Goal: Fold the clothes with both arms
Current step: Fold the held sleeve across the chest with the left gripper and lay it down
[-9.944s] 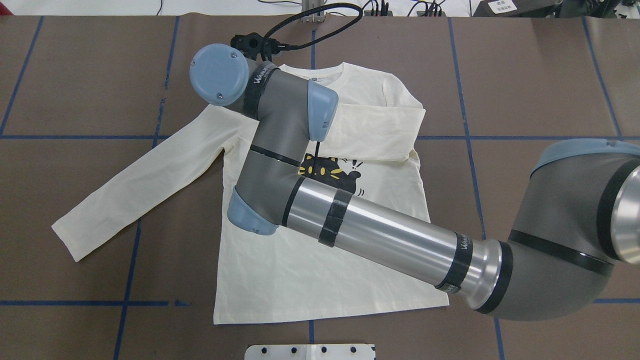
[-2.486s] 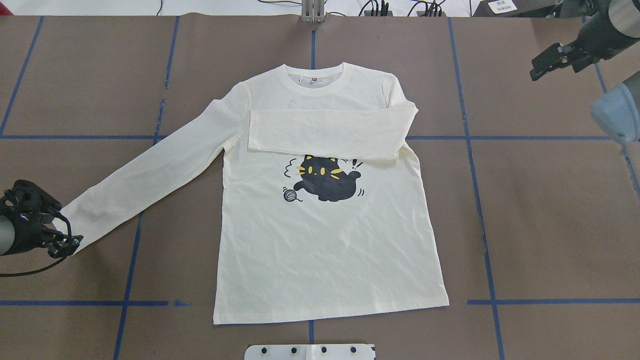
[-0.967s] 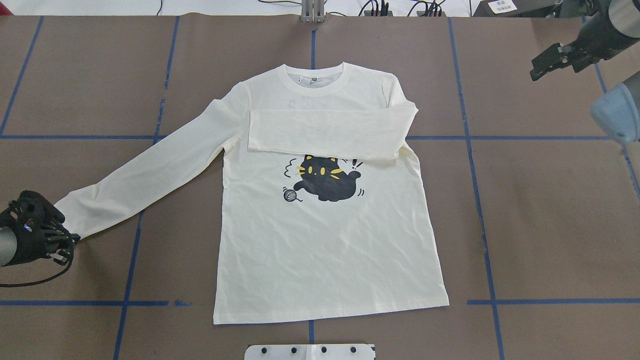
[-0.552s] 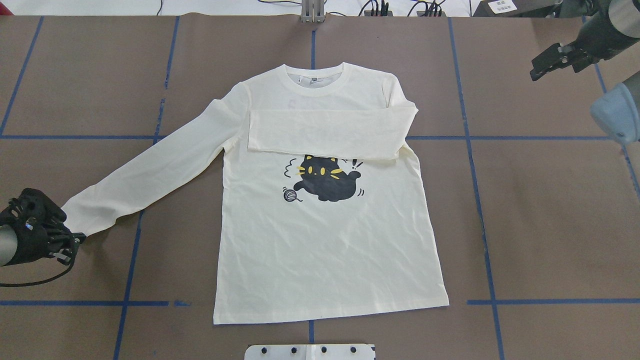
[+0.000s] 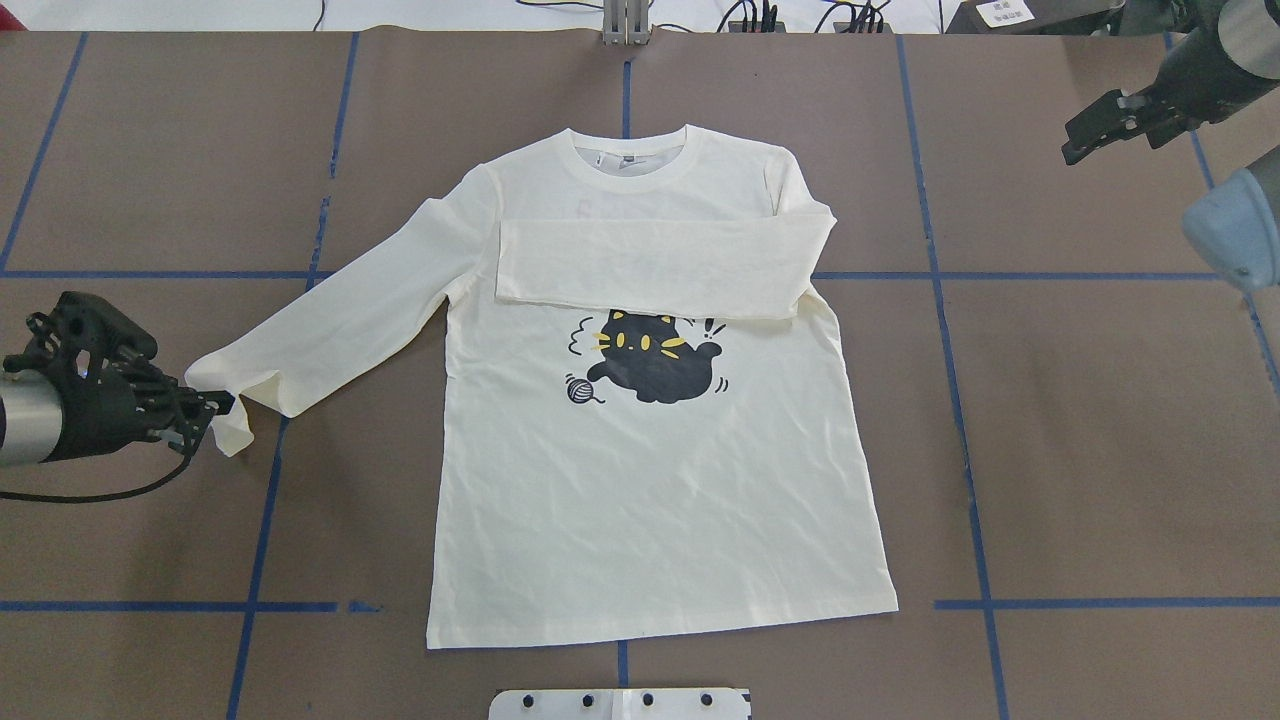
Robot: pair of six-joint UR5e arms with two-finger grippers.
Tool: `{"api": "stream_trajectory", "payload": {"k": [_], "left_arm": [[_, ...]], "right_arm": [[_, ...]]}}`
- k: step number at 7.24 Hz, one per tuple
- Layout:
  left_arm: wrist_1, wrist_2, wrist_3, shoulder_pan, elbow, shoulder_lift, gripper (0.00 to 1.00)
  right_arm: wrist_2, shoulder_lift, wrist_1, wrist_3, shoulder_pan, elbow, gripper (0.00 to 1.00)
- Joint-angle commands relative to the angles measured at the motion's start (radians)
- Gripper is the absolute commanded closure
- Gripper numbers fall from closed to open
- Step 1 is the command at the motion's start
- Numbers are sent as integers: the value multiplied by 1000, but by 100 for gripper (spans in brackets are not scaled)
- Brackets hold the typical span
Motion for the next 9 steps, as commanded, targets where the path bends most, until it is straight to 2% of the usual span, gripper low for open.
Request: {"api": "stream_trajectory", "payload": {"k": [1, 2, 3, 4, 5, 7, 8, 9], "left_arm": [[195, -71, -7, -98, 2, -195, 100], [310, -72, -7, -123, 14, -304, 100], [404, -73, -9, -155, 67, -429, 100], [498, -67, -30, -168, 159, -581, 100], [532, -66, -92, -166, 266, -722, 100], [520, -63, -246, -157, 516, -994, 100], [480, -53, -302, -108, 605, -1086, 100], [372, 39, -292, -23, 617, -1093, 100]], "right_arm": [[0, -5, 0, -1, 0, 0, 0], [0, -5, 0, -1, 0, -2, 0], [0, -5, 0, -1, 0, -2, 0], [0, -7, 0, -1, 0, 0, 0], [0, -5, 0, 1, 0, 0, 0], [0, -5, 0, -1, 0, -2, 0], [0, -5, 0, 1, 0, -2, 0], [-2, -5, 0, 1, 0, -2, 0]]}}
